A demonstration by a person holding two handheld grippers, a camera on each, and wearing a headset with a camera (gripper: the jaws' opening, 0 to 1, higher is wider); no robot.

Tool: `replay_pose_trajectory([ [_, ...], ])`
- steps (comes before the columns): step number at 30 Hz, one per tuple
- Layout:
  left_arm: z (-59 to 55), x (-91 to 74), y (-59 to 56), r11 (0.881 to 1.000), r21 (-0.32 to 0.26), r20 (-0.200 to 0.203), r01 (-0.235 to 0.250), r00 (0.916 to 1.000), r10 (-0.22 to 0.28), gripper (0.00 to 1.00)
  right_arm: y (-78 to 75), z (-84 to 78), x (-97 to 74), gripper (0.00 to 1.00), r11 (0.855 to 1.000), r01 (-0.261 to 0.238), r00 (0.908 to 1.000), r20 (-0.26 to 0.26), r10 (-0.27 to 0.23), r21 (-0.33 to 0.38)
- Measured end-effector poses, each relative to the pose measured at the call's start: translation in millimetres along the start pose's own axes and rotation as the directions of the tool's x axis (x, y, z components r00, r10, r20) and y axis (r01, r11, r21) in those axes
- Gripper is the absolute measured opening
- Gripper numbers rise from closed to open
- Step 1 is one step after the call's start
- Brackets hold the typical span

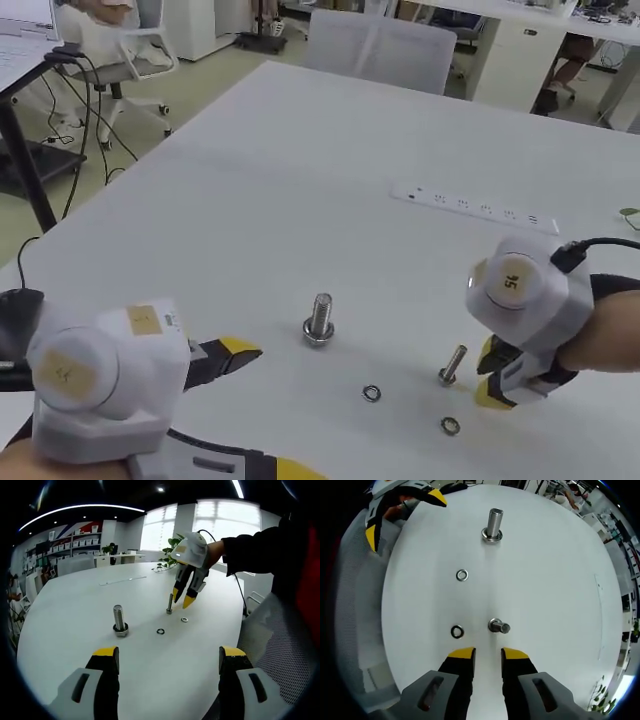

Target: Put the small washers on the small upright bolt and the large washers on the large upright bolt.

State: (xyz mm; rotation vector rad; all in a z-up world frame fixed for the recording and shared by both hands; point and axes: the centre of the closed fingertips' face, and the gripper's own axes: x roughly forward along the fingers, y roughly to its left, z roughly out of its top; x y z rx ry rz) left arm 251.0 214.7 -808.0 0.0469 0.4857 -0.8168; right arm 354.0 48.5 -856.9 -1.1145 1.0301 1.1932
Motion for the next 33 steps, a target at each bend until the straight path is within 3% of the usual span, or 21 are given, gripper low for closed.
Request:
replay_pose_trajectory([
  [14,3.2,-0.7,-1.0,1.0,0.009,0.007,0.005,1.0,-0.005,0.82,21.6,5.9,-4.0,0.22,1.0,-0.023,0.9995,0.022,0.023,0.007],
  [24,5.4,-2.8,-1.9,1.0,0.013,0.015,0.004,0.9999,-0.004,0.81,38.1,15.9,3.7,0.21,0.999,-0.051,0.9984,0.023,0.051,-0.018],
  [33,6.1,-4.1,-2.3,1.0,0.015,0.02,0.001,0.9998,-0.001,0.81,43.1,18.7,10.1,0.21,0.998,-0.063,0.9979,0.011,0.064,-0.029],
])
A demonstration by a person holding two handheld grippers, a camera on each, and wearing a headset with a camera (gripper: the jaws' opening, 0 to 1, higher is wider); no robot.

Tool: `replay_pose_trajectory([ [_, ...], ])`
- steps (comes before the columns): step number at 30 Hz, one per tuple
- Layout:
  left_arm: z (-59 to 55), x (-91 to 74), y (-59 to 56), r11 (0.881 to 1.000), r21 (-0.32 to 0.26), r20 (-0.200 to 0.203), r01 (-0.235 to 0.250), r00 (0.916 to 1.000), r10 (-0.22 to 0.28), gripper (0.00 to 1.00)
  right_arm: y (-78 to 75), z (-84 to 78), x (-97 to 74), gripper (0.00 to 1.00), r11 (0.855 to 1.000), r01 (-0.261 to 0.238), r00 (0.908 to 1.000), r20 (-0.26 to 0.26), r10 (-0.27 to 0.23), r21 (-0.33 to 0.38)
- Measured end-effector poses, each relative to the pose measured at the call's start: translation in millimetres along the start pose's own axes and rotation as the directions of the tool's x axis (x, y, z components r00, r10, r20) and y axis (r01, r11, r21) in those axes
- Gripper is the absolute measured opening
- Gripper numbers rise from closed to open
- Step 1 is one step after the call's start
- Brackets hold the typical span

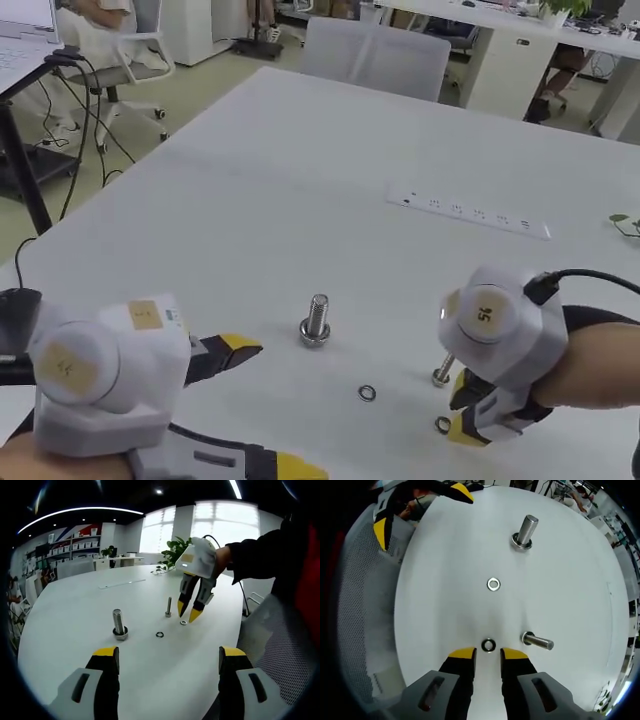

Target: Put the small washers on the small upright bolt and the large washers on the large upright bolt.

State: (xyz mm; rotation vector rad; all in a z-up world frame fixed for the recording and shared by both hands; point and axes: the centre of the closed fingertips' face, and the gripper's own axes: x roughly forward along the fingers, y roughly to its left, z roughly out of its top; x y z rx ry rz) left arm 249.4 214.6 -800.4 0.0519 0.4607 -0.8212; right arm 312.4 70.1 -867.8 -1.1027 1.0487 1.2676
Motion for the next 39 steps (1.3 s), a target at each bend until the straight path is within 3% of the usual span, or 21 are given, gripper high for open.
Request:
replay_pose_trajectory([
  [39,-1.8,0.6,0.0,1.0,-0.011,-0.006,0.001,1.0,-0.001,0.81,-1.1,-0.2,8.6,0.15,1.0,-0.012,0.9999,-0.008,0.012,0.008],
])
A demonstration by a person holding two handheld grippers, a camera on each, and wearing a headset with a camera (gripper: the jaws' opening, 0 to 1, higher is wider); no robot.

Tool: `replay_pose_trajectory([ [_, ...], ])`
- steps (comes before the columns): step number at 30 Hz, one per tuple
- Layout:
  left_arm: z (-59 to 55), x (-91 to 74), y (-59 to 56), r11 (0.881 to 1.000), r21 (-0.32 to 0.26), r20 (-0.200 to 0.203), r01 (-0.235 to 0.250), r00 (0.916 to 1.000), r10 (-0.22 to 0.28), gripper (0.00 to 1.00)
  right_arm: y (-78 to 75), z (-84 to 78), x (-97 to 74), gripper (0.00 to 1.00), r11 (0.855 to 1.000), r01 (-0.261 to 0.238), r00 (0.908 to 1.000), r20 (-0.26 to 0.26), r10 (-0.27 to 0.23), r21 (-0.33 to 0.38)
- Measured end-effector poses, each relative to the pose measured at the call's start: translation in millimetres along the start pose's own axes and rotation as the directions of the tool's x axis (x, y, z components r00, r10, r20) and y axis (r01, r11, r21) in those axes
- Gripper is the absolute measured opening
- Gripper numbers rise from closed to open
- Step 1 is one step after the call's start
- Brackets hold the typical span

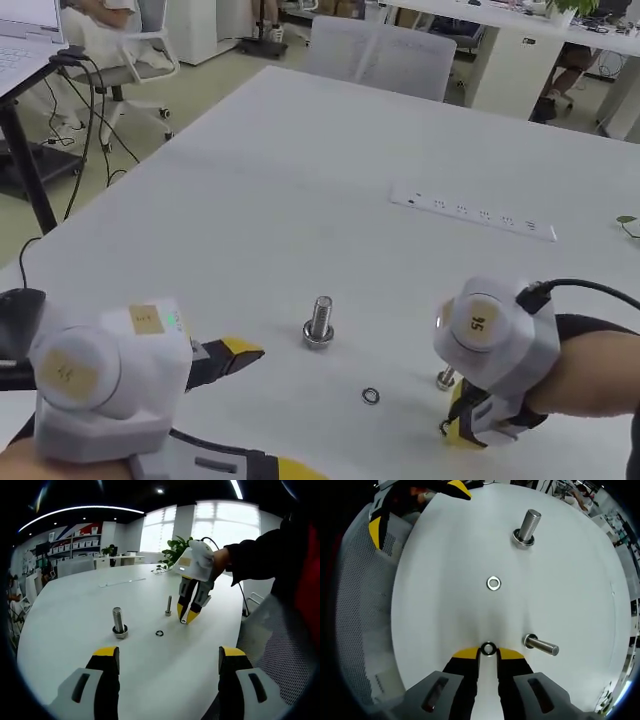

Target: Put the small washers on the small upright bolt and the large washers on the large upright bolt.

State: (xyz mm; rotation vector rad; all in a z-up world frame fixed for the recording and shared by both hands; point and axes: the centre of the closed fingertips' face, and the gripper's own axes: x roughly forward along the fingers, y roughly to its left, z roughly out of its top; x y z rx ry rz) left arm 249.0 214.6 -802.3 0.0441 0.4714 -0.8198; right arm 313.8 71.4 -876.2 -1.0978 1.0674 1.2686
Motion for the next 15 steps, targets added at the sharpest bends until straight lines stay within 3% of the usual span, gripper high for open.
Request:
replay_pose_trajectory([
  [15,-1.0,-0.7,0.2,1.0,-0.001,0.0,-0.003,1.0,0.003,0.81,0.2,0.9,0.4,0.14,1.0,0.001,1.0,-0.001,-0.001,-0.009],
])
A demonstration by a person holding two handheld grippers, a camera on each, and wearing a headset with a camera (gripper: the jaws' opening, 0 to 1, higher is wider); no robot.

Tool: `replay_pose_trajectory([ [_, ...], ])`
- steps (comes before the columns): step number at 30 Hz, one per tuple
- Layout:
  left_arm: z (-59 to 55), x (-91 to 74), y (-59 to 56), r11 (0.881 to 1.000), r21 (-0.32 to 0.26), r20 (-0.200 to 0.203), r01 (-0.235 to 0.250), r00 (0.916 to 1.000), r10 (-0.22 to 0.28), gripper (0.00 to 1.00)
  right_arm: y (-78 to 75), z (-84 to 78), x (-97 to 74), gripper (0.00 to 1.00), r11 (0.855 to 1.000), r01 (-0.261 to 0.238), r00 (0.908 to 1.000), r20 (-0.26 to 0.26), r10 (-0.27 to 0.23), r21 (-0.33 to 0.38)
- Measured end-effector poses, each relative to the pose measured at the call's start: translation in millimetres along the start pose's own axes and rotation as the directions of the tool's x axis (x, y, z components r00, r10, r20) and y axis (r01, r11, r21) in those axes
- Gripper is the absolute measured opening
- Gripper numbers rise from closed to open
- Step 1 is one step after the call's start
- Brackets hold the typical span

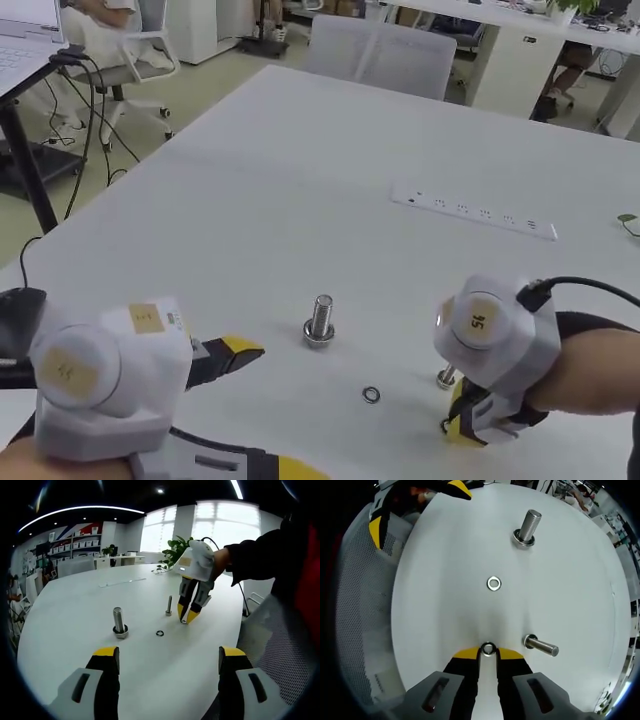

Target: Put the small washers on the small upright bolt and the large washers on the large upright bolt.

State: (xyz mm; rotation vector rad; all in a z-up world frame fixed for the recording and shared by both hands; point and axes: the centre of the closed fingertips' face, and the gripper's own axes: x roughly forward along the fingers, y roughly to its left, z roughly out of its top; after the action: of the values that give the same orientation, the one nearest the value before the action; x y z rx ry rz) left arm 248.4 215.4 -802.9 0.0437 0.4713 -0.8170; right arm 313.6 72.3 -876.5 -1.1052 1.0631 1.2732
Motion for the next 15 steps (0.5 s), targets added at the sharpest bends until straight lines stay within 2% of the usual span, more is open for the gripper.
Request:
replay_pose_trajectory([
  [5,-0.4,0.0,0.2,1.0,0.0,0.0,0.0,1.0,0.0,0.81,-0.5,0.9,-1.7,0.14,1.0,0.003,1.0,0.001,-0.003,-0.001],
  [15,-0.4,0.5,-0.5,1.0,0.001,0.0,0.002,1.0,-0.002,0.81,-4.1,-7.9,-10.8,0.14,1.0,0.012,0.9999,-0.003,-0.012,0.018],
])
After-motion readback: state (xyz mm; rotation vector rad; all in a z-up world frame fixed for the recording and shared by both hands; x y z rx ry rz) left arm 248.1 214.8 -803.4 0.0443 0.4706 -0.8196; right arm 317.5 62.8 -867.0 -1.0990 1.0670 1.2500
